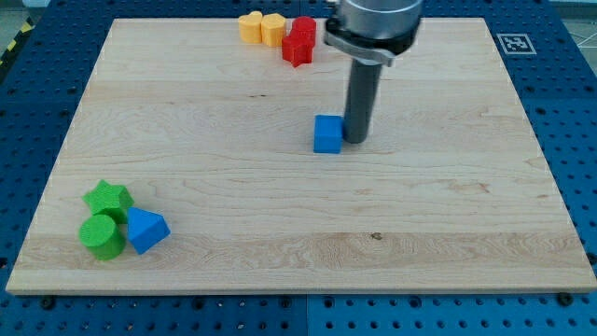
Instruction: Move the blue cube closer to the blue triangle
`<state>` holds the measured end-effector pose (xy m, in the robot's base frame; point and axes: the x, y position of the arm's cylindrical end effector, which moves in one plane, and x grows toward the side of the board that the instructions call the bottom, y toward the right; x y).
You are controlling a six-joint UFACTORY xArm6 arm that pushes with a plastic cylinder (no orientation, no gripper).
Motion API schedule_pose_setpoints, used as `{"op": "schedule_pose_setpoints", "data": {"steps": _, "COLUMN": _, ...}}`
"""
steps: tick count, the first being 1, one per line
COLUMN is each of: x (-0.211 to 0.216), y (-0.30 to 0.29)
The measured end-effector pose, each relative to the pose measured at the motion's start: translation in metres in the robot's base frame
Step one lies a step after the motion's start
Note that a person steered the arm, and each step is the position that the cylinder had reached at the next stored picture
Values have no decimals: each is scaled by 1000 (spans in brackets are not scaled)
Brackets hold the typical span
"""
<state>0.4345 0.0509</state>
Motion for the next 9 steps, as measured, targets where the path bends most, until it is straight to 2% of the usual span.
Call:
{"op": "schedule_pose_setpoints", "data": {"steps": 5, "x": -1, "y": -153}}
{"op": "schedule_pose_setpoints", "data": {"steps": 8, "x": 47, "y": -170}}
{"op": "schedule_pose_setpoints", "data": {"steps": 9, "x": 16, "y": -172}}
